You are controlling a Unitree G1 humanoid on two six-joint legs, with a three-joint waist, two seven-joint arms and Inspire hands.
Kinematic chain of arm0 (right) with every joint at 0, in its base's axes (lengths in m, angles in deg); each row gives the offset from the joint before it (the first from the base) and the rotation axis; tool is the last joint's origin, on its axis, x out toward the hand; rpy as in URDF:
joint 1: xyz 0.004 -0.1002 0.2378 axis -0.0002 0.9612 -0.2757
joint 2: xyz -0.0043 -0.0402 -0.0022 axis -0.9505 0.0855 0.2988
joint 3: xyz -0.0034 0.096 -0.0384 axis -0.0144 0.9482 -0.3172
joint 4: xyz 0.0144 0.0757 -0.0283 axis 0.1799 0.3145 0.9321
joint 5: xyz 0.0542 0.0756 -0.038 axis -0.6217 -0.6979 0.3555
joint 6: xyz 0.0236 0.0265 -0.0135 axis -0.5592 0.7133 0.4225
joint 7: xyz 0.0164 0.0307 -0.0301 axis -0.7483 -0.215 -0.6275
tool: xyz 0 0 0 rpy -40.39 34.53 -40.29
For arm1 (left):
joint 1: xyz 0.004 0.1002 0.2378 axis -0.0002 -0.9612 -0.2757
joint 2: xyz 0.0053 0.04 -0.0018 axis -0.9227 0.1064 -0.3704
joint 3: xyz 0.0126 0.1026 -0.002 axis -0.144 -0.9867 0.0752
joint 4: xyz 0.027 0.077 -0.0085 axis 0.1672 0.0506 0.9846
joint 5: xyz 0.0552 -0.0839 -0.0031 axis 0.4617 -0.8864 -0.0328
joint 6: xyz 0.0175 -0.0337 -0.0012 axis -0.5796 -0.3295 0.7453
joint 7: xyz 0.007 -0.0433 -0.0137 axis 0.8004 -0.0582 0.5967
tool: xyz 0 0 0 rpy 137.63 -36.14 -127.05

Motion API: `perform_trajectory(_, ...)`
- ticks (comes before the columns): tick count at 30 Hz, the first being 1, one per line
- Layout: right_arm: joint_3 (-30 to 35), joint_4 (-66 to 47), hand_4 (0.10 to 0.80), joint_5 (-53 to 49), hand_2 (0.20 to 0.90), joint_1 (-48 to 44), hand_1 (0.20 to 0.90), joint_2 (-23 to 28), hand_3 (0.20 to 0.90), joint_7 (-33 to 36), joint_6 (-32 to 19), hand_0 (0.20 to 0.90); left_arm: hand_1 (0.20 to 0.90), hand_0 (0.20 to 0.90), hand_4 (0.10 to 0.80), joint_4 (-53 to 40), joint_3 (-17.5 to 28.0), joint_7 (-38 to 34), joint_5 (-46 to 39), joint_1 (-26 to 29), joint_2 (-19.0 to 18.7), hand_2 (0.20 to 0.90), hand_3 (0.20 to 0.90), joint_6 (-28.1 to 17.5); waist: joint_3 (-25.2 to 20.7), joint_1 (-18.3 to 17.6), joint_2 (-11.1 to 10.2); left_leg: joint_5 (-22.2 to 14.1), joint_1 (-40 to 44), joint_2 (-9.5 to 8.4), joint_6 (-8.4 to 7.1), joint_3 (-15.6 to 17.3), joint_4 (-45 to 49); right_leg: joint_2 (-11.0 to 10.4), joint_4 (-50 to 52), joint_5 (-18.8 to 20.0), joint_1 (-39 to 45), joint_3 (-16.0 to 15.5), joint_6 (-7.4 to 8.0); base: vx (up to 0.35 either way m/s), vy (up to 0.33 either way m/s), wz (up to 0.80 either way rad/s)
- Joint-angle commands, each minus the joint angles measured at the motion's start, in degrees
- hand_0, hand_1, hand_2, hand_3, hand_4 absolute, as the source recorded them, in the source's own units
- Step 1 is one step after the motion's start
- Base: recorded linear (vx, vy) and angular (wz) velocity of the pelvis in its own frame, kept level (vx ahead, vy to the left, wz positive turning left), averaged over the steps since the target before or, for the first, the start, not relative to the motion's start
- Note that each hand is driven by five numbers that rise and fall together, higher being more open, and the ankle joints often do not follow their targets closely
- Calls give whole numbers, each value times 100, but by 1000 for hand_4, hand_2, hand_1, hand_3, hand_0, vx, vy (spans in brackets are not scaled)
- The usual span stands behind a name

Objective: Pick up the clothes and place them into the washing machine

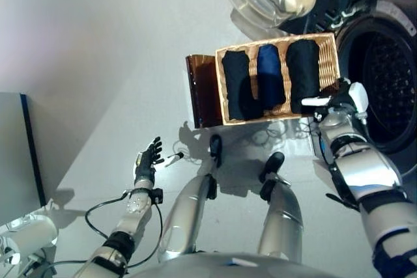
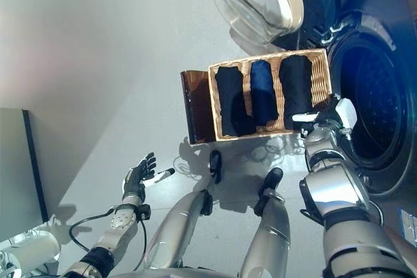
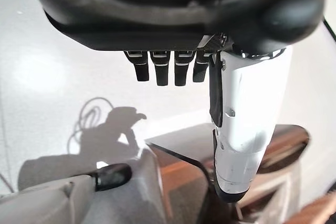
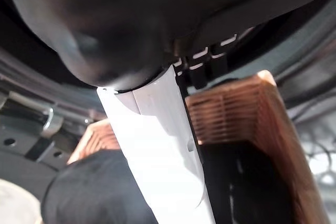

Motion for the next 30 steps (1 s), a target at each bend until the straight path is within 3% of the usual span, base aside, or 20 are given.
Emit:
perform_trajectory(1, -460, -13, 800, 151, 900, -565, 900, 313, 900, 119, -212, 900, 900, 900, 800, -114, 74, -351, -109, 26, -292, 900, 900, -315, 27, 101, -61, -768, -301, -37, -447, -169, 786, 173, -696, 367, 229, 35, 162, 43, -8, 8)
perform_trajectory(9, -550, 1, 800, 191, 900, -693, 900, 307, 900, 245, -224, 900, 900, 900, 800, -234, 5, -498, -114, 167, -302, 900, 900, -357, 98, 135, -141, -634, -354, -100, -485, -348, 602, 242, -744, 351, 212, -32, 134, 21, -31, 9)
perform_trajectory(21, -502, 45, 800, 370, 900, -600, 900, -70, 900, 579, -125, 900, 900, 900, 800, 191, -187, -617, 21, 299, -308, 900, 900, -279, 50, 73, -443, -614, 89, -126, -503, -515, 443, 366, -1187, 476, 844, -117, 89, 11, -14, 7)
perform_trajectory(30, -406, 112, 800, 314, 900, -433, 900, -86, 900, 557, -152, 900, 900, 900, 800, 147, -142, -539, 34, 235, -350, 900, 900, -264, 71, 158, -399, -609, 133, -140, -494, -525, 440, 405, -1292, 506, 906, -58, 65, -2, 1, 1)
